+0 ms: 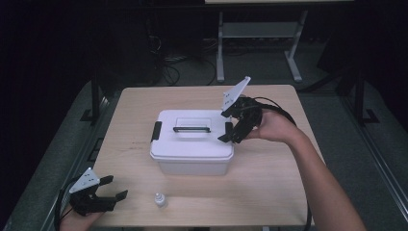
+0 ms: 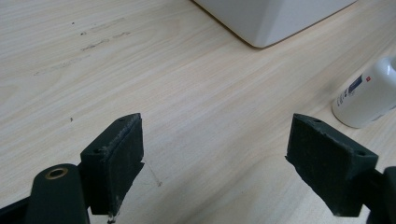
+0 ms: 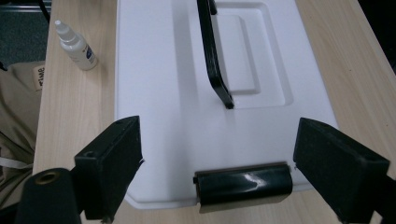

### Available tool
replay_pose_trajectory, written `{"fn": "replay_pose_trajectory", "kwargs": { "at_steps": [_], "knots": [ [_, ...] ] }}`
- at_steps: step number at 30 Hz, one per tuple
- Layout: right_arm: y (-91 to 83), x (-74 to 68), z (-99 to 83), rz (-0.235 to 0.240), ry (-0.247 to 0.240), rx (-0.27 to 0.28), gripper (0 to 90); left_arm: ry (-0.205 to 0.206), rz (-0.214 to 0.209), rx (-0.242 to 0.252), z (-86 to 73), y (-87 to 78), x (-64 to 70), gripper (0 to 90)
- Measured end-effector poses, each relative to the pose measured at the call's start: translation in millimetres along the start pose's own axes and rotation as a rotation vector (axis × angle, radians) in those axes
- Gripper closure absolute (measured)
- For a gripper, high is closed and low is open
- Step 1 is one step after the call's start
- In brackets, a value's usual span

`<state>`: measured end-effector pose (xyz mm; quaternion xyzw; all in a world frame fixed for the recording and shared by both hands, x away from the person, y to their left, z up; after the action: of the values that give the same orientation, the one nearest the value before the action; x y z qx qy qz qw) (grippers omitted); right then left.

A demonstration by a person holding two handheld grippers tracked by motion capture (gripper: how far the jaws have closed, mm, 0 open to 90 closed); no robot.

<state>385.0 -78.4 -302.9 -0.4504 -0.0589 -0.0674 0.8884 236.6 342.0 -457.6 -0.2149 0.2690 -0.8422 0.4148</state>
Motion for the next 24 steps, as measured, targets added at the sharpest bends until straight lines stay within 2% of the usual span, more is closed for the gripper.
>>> {"fn": "replay_pose_trajectory", "kwargs": {
  "at_steps": [20,24],
  "knots": [
    [21.8,4.5,31.2,0.006,-0.038,-0.002,15.0,0.010,0.011,-0.003,0.6,-0.1,1.3,18.5],
    [28.2,3.4,39.6,0.029,-0.053,0.003,15.5,0.015,0.012,-0.007,0.6,0.3,1.4,18.5]
  ]
}}
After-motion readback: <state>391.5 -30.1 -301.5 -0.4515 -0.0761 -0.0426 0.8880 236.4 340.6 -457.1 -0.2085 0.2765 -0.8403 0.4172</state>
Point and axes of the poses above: each handheld gripper's, and its own axes: y roughly forward along the jaws, z roughly out of its top, x roughly to its right, the point moved 3 cm from there along y, roughly forward along the jaws, and after that the axes turned 7 degrees about -y, right-handed, at the moved point
